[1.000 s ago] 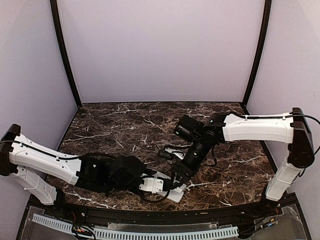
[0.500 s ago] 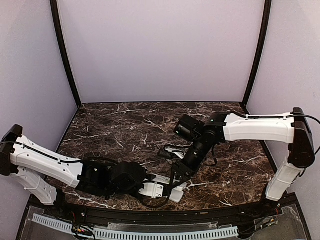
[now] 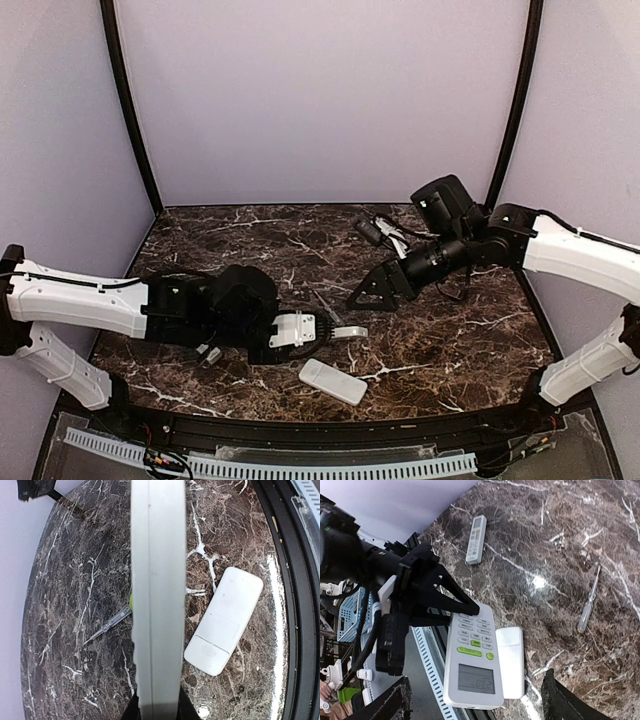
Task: Unload the batteries from the remote control
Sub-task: Pass from the right arm to the left, then pass from the left arm to the right
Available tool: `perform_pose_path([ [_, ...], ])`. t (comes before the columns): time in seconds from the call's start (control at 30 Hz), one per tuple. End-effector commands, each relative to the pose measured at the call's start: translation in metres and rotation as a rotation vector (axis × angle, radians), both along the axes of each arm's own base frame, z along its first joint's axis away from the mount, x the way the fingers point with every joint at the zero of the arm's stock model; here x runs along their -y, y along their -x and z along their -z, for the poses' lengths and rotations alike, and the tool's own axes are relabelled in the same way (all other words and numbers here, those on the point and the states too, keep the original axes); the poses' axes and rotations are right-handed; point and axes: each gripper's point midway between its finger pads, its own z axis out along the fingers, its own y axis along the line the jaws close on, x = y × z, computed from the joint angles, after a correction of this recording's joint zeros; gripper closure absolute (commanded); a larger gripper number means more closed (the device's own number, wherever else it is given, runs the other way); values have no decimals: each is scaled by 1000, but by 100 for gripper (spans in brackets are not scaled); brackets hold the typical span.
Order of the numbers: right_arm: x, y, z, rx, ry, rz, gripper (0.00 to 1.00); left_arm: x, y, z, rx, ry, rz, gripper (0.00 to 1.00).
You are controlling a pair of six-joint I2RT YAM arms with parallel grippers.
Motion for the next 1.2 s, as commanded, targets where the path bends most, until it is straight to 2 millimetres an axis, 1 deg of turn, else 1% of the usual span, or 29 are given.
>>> perform_pose_path([
  [0.0, -3, -11, -38, 173, -158, 29, 12, 3, 8, -33, -244, 130, 24, 100],
  [0.03, -3, -10, -46, 198, -192, 21, 11, 3, 12, -35, -319, 147, 39, 100],
  [0.07, -3, -6, -54, 217, -226, 4, 9, 4, 14, -43, -353, 162, 47, 100],
  [0.1, -4, -3, -60, 227, -254, -18, 8, 7, 17, -54, -423, 205, 74, 100],
  [0.13, -6, 1, -63, 227, -270, -41, 7, 7, 21, -57, -465, 215, 90, 100],
  [0.17, -7, 4, -66, 226, -281, -62, 6, 8, 24, -66, -521, 246, 112, 100],
  [0.2, -9, 6, -67, 220, -286, -80, 6, 8, 27, -68, -554, 248, 123, 100],
  [0.23, -10, 8, -66, 210, -287, -98, 6, 10, 32, -76, -604, 270, 149, 100],
  [0.37, -17, 16, -67, 166, -295, -157, 7, 10, 46, -89, -743, 306, 217, 100],
  [0.43, -20, 20, -68, 146, -299, -178, 14, 9, 48, -93, -770, 314, 226, 100],
  [0.53, -23, 24, -72, 125, -308, -198, 29, 8, 47, -97, -809, 327, 235, 100],
  [0.63, -26, 31, -71, 103, -314, -224, 39, 8, 46, -101, -846, 343, 241, 100],
  [0.83, -35, 37, -52, 48, -263, -250, 48, 10, 40, -100, -886, 352, 228, 100],
  [0.9, -38, 39, -48, 36, -257, -259, 54, 10, 38, -97, -896, 347, 220, 100],
  [0.97, -40, 38, -46, 34, -253, -259, 64, 11, 37, -96, -902, 344, 217, 100],
  [1.03, -41, 37, -45, 36, -257, -258, 79, 11, 36, -95, -900, 343, 211, 100],
  [1.1, -43, 35, -47, 41, -271, -253, 92, 11, 33, -94, -891, 343, 198, 100],
  [1.13, -44, 34, -46, 39, -274, -246, 97, 11, 32, -94, -886, 345, 195, 100],
  [1.17, -45, 32, -46, 42, -276, -238, 100, 11, 30, -94, -879, 347, 182, 100],
])
